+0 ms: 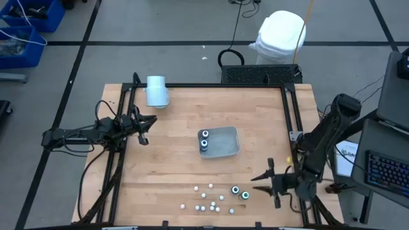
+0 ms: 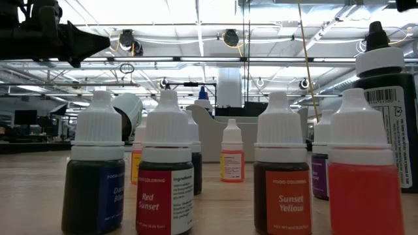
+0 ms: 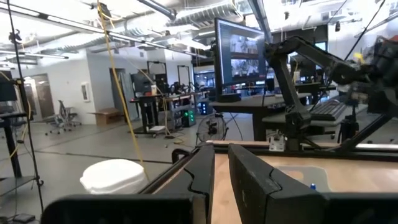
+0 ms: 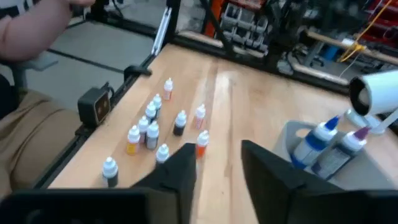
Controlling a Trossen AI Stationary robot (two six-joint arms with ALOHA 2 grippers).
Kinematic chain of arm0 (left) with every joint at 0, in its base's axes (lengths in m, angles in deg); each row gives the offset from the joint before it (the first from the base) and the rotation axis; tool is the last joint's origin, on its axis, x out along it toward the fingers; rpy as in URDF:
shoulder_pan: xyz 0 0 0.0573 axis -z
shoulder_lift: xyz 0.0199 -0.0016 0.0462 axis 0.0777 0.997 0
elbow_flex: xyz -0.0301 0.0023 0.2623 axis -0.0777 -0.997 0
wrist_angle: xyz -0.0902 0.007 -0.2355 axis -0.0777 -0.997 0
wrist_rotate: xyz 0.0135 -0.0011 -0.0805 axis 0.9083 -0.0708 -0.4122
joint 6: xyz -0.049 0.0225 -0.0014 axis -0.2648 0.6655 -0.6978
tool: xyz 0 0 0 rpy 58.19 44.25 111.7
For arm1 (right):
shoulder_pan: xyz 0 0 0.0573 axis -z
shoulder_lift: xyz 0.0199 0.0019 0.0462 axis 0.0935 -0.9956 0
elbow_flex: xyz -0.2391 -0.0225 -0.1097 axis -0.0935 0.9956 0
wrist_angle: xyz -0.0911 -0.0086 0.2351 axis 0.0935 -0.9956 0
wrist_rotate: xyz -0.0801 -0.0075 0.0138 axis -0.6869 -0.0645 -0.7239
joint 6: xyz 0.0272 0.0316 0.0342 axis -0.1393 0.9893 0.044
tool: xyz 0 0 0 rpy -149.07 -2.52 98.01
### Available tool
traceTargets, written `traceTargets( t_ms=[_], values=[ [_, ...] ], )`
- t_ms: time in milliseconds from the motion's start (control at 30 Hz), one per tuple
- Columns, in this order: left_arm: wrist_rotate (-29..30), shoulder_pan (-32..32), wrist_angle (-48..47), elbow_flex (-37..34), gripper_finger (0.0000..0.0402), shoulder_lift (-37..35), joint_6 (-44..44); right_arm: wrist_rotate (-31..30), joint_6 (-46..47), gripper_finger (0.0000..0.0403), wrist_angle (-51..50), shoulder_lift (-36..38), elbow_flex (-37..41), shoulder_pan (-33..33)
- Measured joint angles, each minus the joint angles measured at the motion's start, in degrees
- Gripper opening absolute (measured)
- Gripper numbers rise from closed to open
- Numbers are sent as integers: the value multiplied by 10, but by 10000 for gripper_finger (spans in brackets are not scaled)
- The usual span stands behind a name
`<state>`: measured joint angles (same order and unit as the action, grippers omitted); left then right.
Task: Pick & Place food coloring
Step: Put the large green food coloring bottle into the gray bin
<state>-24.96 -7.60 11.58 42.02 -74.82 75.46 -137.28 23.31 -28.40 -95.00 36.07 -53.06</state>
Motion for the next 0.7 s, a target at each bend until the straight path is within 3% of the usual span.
traceTargets(
  t_ms=[333,700],
  values=[
    [0,0,6,0,56,0,-1,2,57,230,40,-99,0,-11],
    [0,0,6,0,56,0,0,90,68,243,121,-157,0,16]
  ],
)
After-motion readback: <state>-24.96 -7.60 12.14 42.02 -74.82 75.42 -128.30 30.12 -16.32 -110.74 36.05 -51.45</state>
